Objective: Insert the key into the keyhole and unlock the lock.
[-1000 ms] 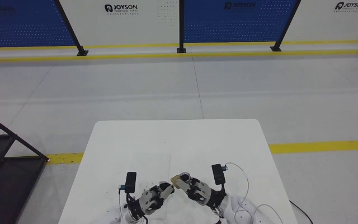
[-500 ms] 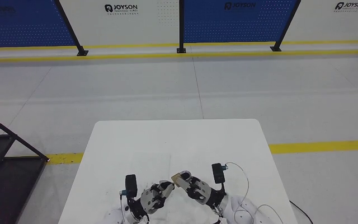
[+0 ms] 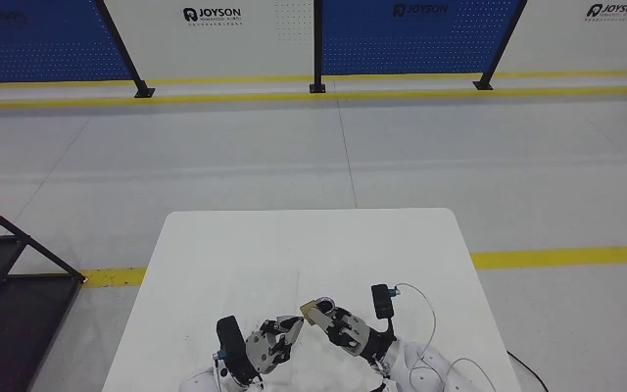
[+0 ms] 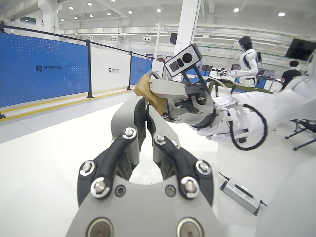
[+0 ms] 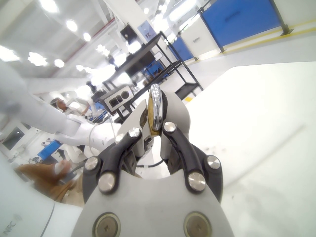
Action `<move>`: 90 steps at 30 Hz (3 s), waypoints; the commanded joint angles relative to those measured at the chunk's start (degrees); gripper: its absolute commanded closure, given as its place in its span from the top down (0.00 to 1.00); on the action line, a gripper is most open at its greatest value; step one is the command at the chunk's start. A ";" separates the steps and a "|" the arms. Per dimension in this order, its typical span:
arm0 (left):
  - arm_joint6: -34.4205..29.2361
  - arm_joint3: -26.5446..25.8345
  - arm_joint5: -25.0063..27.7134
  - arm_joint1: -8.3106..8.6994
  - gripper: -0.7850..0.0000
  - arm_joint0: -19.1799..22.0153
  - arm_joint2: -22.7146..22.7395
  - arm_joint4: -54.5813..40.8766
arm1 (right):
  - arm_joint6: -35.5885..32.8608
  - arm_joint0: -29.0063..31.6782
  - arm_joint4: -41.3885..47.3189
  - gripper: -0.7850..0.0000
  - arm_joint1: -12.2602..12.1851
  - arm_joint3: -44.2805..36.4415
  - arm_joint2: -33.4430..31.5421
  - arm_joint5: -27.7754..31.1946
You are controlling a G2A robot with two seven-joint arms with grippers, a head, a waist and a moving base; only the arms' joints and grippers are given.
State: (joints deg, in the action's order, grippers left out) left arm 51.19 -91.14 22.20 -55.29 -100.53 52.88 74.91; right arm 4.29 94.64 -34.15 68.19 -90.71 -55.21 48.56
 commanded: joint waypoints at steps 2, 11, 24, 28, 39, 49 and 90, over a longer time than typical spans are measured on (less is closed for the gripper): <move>0.77 -0.12 -3.48 -0.18 0.00 -0.31 0.09 1.75 | -0.08 0.03 0.18 0.00 -0.01 -0.04 0.00 -0.27; 1.60 -0.65 -13.19 -0.60 0.00 -1.45 0.34 7.86 | -0.70 -0.04 0.57 0.00 -0.03 -0.19 0.25 -0.86; 0.53 -1.77 -28.87 -1.16 0.00 -2.90 0.89 19.09 | -1.34 0.01 1.14 0.00 -0.11 -0.30 0.37 -1.35; 0.69 -2.08 -28.64 -1.39 0.00 -3.08 0.67 18.43 | -1.45 0.06 1.23 0.00 -0.16 -0.37 0.34 -1.37; 3.37 -1.78 -14.76 -0.84 1.00 -3.62 2.86 11.41 | 1.46 0.43 0.12 0.00 -0.02 -0.24 -0.26 -3.56; 1.78 -5.14 -6.15 2.88 1.00 -13.19 18.57 6.99 | -8.91 -6.24 0.83 0.00 1.77 4.70 5.52 -17.35; 2.75 -8.43 -5.42 2.58 1.00 -20.80 30.71 0.59 | -16.38 0.30 -27.04 1.00 0.27 -15.74 6.42 -40.24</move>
State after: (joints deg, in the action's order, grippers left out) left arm 53.50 -99.47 16.69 -52.65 -121.40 83.66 75.90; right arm -13.51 91.94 -60.19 69.27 -103.00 -46.22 7.68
